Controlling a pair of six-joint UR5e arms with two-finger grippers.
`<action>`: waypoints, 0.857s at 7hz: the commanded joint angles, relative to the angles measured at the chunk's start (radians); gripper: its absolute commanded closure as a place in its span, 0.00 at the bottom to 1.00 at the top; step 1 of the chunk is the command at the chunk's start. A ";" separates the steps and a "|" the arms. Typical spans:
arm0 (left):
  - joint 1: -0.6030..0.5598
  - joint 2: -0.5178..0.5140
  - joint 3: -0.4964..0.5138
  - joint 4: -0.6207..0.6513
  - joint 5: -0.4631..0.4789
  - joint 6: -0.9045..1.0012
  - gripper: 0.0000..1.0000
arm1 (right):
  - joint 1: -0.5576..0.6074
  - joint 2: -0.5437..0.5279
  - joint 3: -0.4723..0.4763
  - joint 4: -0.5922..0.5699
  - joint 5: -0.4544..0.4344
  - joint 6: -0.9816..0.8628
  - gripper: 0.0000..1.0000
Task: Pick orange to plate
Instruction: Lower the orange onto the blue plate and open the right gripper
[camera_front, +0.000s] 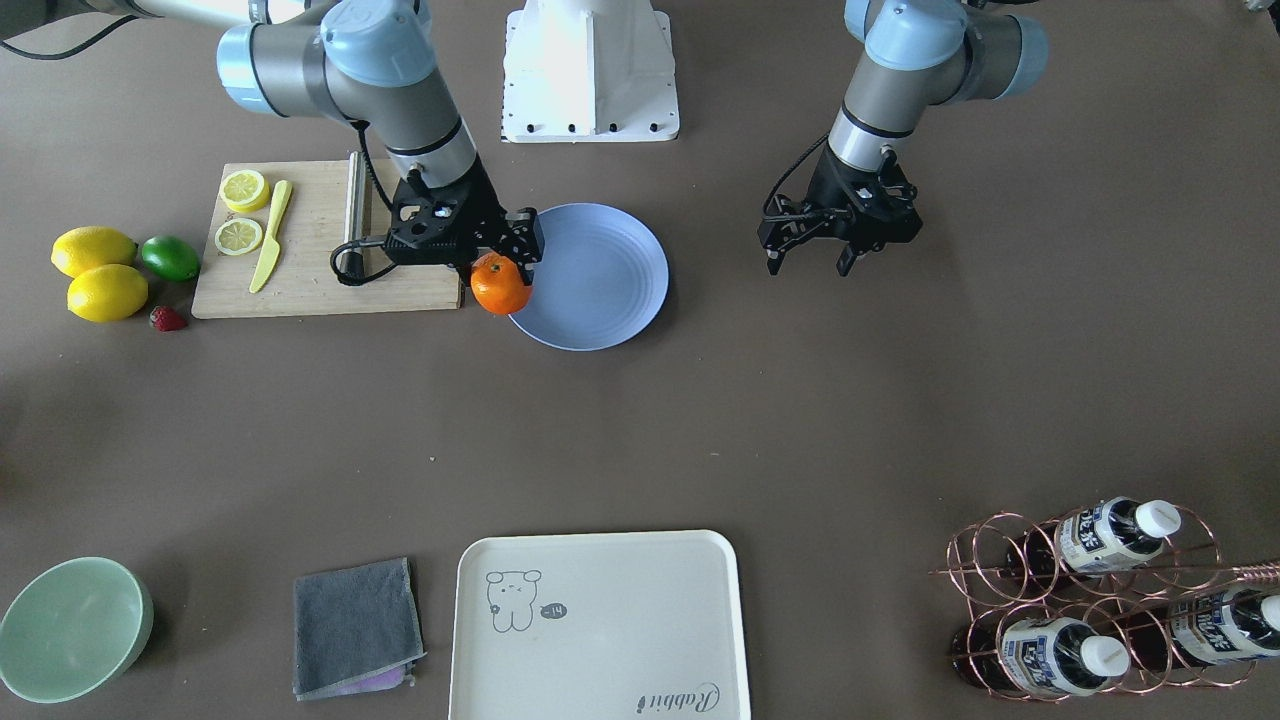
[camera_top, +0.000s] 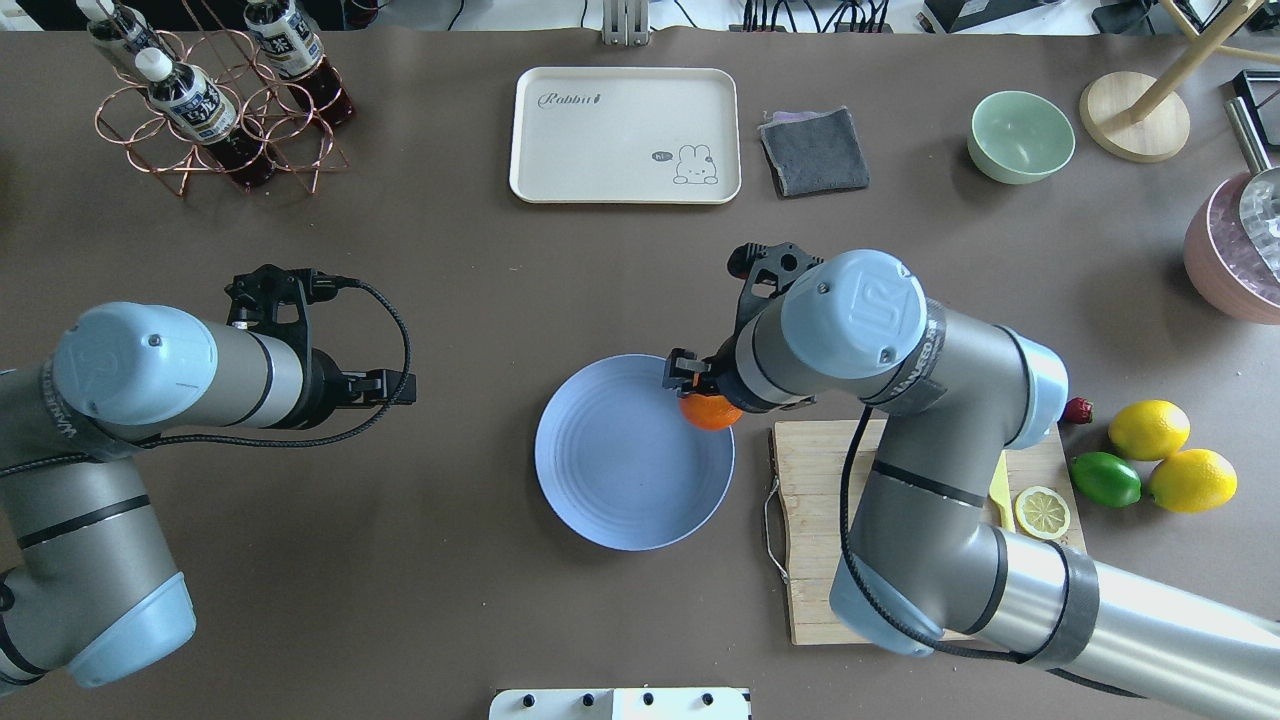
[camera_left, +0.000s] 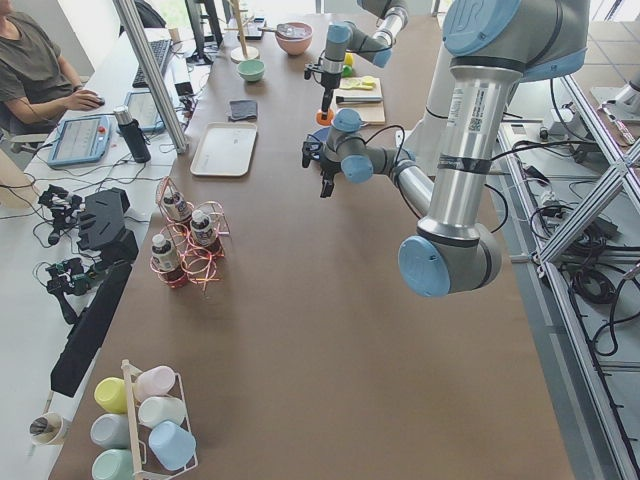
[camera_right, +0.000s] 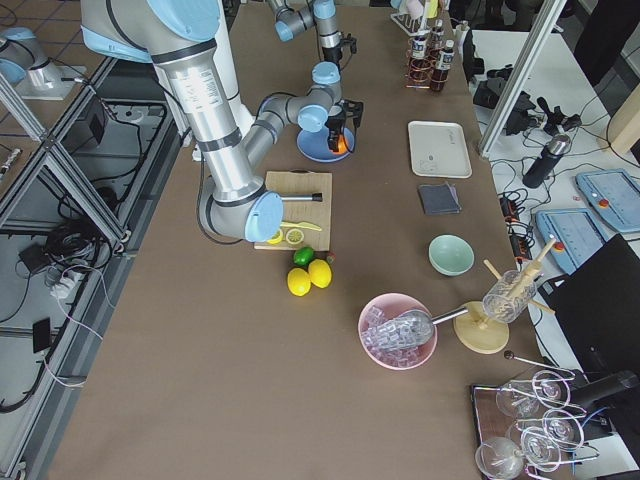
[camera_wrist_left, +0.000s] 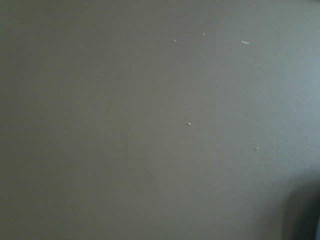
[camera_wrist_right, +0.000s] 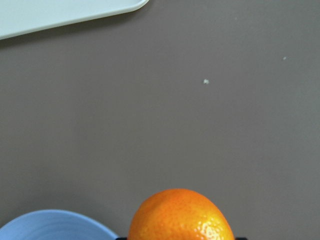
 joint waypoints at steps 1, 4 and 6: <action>-0.029 0.026 0.025 -0.039 -0.027 0.035 0.03 | -0.121 0.089 -0.076 -0.023 -0.103 0.048 1.00; -0.028 0.023 0.030 -0.041 -0.029 0.029 0.03 | -0.123 0.100 -0.124 -0.014 -0.105 0.047 1.00; -0.028 0.017 0.030 -0.041 -0.031 0.024 0.03 | -0.121 0.102 -0.130 -0.013 -0.103 0.044 0.98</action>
